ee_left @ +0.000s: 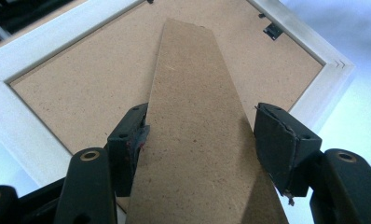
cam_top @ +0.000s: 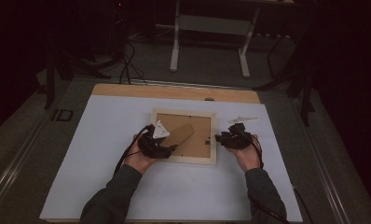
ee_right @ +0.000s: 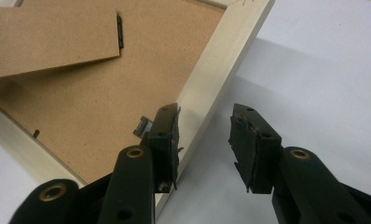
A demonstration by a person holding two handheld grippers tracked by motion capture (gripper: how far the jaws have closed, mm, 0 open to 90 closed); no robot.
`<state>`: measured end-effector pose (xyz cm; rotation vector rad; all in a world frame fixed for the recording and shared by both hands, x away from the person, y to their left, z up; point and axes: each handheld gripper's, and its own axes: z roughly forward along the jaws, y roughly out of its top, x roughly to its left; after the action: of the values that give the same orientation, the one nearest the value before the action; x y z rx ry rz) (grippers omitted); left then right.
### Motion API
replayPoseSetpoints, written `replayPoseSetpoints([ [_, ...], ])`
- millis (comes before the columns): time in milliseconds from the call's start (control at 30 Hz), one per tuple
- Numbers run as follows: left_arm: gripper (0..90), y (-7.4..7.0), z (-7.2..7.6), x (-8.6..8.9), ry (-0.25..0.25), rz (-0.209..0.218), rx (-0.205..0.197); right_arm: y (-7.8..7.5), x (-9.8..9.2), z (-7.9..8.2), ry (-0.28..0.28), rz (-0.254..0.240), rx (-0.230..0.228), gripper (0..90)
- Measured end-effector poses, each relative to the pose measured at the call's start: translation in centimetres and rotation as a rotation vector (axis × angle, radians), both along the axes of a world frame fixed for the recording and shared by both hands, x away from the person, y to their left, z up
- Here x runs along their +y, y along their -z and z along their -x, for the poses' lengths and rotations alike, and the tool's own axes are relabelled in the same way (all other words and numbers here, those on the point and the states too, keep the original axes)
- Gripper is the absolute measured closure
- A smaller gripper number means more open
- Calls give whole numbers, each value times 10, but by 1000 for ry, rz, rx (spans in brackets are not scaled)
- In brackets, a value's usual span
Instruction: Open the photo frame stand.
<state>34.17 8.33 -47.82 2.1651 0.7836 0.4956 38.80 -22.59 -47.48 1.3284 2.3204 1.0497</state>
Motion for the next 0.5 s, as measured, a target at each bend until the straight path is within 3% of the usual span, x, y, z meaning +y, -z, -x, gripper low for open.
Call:
replayPoseSetpoints([
  [200, 398, -5, 4, -2, -12, -34, -79, -2, 1, -2, -4, -3, -6, 612],
  [333, 397, -6, 5, -3, -7, -44, -99, -5, 2, -4, -14, -7, -14, 609],
  [500, 397, -6, 5, -2, -6, -34, -95, -7, 3, -8, -23, -18, -17, 605],
])
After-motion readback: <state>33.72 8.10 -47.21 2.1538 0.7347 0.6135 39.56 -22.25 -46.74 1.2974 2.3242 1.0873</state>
